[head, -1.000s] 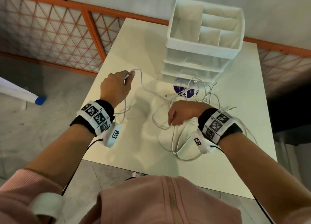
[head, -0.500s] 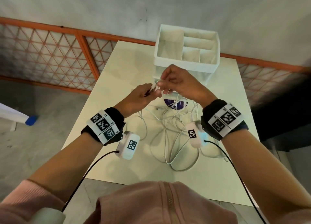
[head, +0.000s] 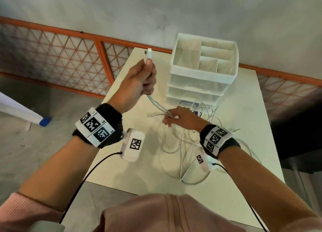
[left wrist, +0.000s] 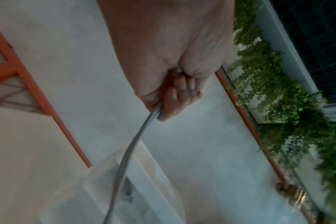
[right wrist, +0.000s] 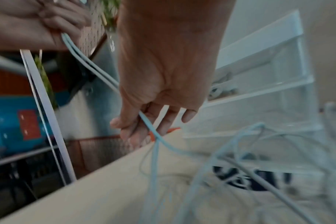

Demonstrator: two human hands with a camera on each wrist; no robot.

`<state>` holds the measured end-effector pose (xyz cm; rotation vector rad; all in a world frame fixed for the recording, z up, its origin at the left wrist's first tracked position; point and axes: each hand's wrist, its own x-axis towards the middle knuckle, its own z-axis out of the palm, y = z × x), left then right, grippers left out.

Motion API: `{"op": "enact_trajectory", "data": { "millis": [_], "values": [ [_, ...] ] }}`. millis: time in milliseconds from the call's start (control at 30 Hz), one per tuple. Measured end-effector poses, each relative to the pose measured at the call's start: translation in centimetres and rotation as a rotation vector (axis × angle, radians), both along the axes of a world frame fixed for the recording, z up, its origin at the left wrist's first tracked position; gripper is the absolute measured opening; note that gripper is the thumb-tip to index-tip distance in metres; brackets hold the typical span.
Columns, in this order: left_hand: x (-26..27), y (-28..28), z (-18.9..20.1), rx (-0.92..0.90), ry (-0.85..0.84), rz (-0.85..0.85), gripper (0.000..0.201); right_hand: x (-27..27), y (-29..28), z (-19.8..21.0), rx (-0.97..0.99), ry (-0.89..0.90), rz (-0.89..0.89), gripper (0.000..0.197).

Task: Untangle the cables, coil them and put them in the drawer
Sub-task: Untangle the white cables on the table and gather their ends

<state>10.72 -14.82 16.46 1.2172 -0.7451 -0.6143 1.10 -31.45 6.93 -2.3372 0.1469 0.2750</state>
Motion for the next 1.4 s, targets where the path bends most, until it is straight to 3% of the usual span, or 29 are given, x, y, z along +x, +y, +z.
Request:
{"op": "enact_trajectory", "data": {
  "millis": [67, 133, 200, 300, 333, 433, 633, 767, 833, 1000, 1067, 1133, 1233, 1300, 1400],
  "values": [
    [1.1, 1.1, -0.3, 0.078, -0.081, 0.12, 0.031, -1.0, -2.1, -1.2, -0.163, 0.068, -0.042, 0.026],
    [1.4, 1.8, -1.3, 0.277, -0.336, 0.209, 0.03, -1.5, -3.3, -1.5, -0.225, 0.11, -0.081, 0.025],
    [1.2, 1.7, -2.9, 0.515, -0.575, 0.156, 0.023, -1.4, -3.2, -0.1, -0.201, 0.086, -0.092, 0.018],
    [0.0, 0.7, -5.4, 0.769, -0.688, -0.017, 0.042, -0.9, -2.0, 3.3, -0.143, -0.064, -0.053, 0.02],
    [-0.2, 0.4, -6.1, 0.81, -0.708, -0.042, 0.04, -0.8, -1.6, 4.5, -0.122, -0.12, -0.051, 0.019],
    [-0.4, -0.1, -6.3, 0.789, -0.712, -0.043, 0.015, -0.7, -1.8, 5.6, -0.067, -0.2, -0.06, 0.011],
    [2.5, 1.1, -3.6, 0.568, -0.727, 0.203, 0.021, -3.6, -5.5, 0.8, 0.061, -0.018, -0.247, 0.023],
    [2.8, 1.5, -3.3, 0.563, -0.742, 0.217, 0.026, -5.1, -6.5, -2.0, -0.057, 0.036, -0.304, 0.019],
    [2.2, 1.2, -3.6, 0.57, -0.751, 0.176, 0.02, -4.7, -6.2, -2.1, 0.02, -0.005, -0.322, 0.038],
    [0.5, 0.0, -3.1, 0.621, -0.78, -0.008, 0.017, -1.4, -3.3, 1.0, 0.112, -0.277, -0.272, 0.115],
    [0.0, -0.2, -2.5, 0.618, -0.779, -0.082, 0.018, -0.1, -2.2, 2.3, 0.128, -0.446, -0.241, 0.126],
    [-0.2, 0.0, -2.1, 0.602, -0.771, -0.145, 0.017, 0.5, -1.8, 3.2, 0.038, -0.553, -0.188, 0.103],
    [0.7, 1.0, -1.8, 0.617, -0.809, -0.1, 0.02, 0.8, -2.1, 3.7, 0.003, -0.393, -0.157, 0.024],
    [1.7, 2.0, -1.8, 0.622, -0.82, 0.034, 0.019, 0.2, -2.8, 2.8, 0.167, -0.197, -0.192, 0.021],
    [3.4, 3.9, -2.3, 0.663, -0.751, 0.275, 0.016, -1.8, -4.8, 0.7, 0.264, -0.113, -0.243, 0.022]
  ]
}}
